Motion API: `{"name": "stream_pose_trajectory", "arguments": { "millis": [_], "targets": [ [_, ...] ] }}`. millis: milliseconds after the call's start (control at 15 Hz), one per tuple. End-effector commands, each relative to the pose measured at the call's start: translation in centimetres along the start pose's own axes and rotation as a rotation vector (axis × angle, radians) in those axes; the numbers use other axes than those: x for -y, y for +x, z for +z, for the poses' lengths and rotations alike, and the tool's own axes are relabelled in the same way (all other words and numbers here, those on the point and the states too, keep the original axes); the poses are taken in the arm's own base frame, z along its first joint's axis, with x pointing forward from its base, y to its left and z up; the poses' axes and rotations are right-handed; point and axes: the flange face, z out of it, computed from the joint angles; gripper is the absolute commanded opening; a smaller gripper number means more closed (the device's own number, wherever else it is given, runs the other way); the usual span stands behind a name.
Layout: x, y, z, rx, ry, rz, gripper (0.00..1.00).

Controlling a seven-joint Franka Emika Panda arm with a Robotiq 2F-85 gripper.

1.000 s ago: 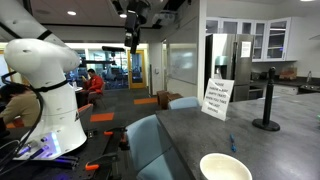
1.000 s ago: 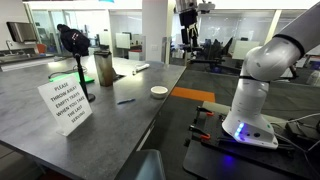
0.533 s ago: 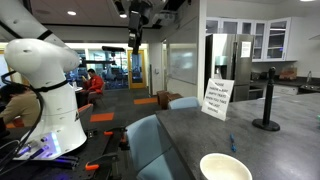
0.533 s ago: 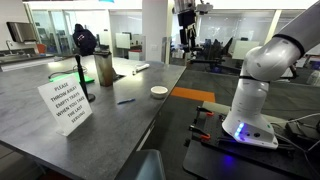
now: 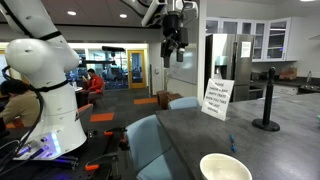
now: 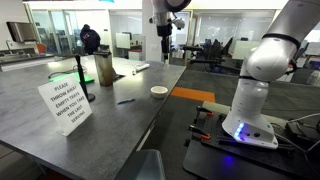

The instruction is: Put the pen in the bowl

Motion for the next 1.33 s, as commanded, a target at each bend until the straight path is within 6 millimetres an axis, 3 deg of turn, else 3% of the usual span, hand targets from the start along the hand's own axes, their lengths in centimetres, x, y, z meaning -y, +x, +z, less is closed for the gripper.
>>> {"name": "stream_pose_trajectory", "arguments": {
  "millis": [0, 267, 533, 667, 1133, 1267],
  "targets": [
    [-1.7, 4.6, 2.9, -0.012, -0.006, -0.200, 1.00],
    [-2.7, 8.9, 7.0, -0.022, -0.011, -0.424, 1.00],
    [-3.1, 12.1, 9.6, -0.023, -0.068, -0.619, 1.00],
    [-3.4, 13.0, 10.5, -0.036, -0.069, -0.645, 1.00],
    [-3.2, 13.0, 10.9, -0.026, -0.048, -0.611, 1.00],
    [-2.8, 14.0, 12.0, -0.046, -0.005, -0.632, 1.00]
  ]
}}
